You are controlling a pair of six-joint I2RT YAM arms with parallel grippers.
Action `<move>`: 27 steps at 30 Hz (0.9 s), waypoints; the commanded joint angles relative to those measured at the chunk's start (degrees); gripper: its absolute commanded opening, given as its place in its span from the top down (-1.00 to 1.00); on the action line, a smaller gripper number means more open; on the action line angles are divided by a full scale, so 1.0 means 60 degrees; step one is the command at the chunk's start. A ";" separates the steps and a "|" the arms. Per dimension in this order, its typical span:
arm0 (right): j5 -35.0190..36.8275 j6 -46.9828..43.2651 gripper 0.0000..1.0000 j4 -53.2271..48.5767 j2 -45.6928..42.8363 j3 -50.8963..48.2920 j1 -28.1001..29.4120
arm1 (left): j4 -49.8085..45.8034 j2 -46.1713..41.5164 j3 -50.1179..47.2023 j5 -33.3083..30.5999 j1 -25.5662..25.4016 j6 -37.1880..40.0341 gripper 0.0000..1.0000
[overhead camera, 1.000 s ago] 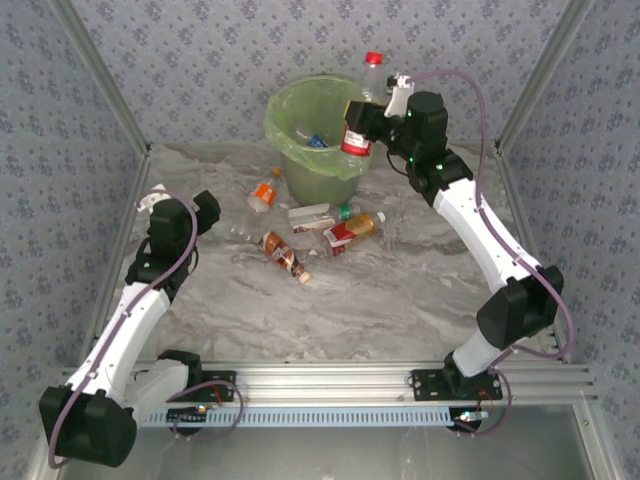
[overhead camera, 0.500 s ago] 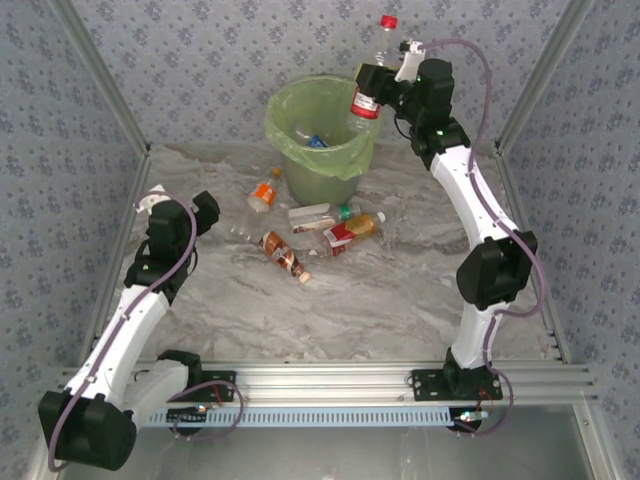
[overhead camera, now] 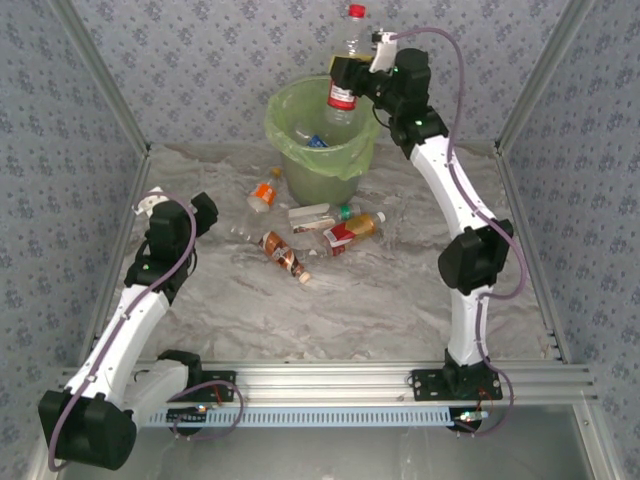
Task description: Put the plastic bottles in the bin
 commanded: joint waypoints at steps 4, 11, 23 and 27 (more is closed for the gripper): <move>-0.0246 -0.0858 -0.13 -0.1396 0.1027 0.1442 0.0421 | -0.0066 0.0090 0.0105 0.0013 0.0090 0.0189 -0.98; -0.0547 -0.1520 -0.30 -0.1932 0.1429 0.1441 0.0689 | 0.0092 0.0243 0.0096 0.0315 0.0127 0.0253 -0.98; 0.0220 -0.2579 -0.72 -0.3424 0.1230 0.1734 0.0904 | 0.0583 0.0357 -0.0265 0.0764 0.0150 0.0463 -0.99; 0.0298 -0.2701 -0.77 -0.3853 0.0729 0.1477 0.0854 | 0.0687 0.0380 -0.0356 0.0741 0.0149 0.0515 -0.98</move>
